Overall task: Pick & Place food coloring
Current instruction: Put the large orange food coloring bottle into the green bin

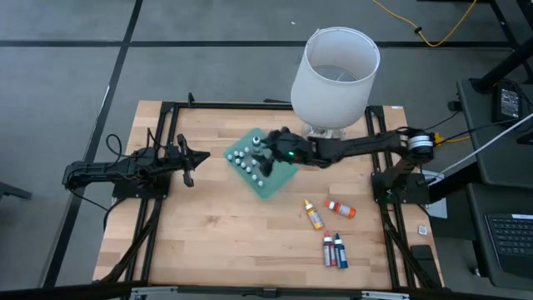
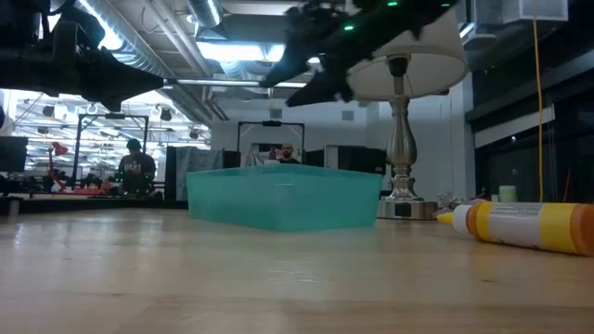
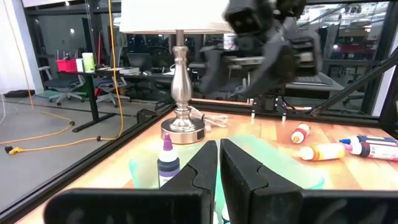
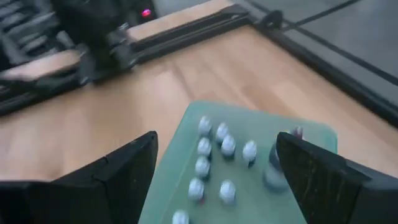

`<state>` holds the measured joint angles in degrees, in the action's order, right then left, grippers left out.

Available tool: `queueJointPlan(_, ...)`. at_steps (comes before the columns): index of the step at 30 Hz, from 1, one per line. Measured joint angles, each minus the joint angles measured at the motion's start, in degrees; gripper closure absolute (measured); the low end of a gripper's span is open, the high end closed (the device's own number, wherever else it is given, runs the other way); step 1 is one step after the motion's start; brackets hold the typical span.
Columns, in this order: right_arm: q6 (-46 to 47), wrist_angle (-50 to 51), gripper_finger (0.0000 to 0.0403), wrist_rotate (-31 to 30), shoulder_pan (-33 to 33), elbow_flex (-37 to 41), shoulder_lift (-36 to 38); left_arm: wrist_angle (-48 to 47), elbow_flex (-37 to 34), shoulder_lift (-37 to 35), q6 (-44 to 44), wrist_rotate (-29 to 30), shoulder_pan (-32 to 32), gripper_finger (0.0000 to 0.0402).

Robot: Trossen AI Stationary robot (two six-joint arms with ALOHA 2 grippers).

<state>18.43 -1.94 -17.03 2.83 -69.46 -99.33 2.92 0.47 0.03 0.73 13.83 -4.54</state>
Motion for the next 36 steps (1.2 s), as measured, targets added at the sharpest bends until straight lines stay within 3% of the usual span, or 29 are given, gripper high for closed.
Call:
queueJointPlan(5,1.15,-2.46,0.0075,3.95,-2.36,10.97,8.92,0.0,0.01,0.0,0.0,-0.01,0.0,0.0389)
queueJointPlan(13,15.03,1.72,0.0075,5.16,-8.18,23.68,20.31,0.0,0.0,0.0,0.0,0.0,-0.01,0.0394)
queueJointPlan(16,20.45,5.43,0.0075,8.2,-9.94,26.85,23.11,0.0,0.02,0.02,0.0,0.0,0.0,0.0391)
queueJointPlan(21,24.86,17.58,0.0075,13.59,-11.54,29.69,26.04,0.0,0.0,0.02,0.0,0.0,0.0,0.0387)
queueJointPlan(29,21.75,38.11,0.0075,21.51,-10.75,29.75,27.17,0.0,0.02,0.02,0.0,0.0,0.0,0.0386)
queueJointPlan(36,20.34,44.3,0.0075,25.81,-10.53,29.69,27.15,0.0,0.02,0.02,0.0,0.0,0.0,0.0391)
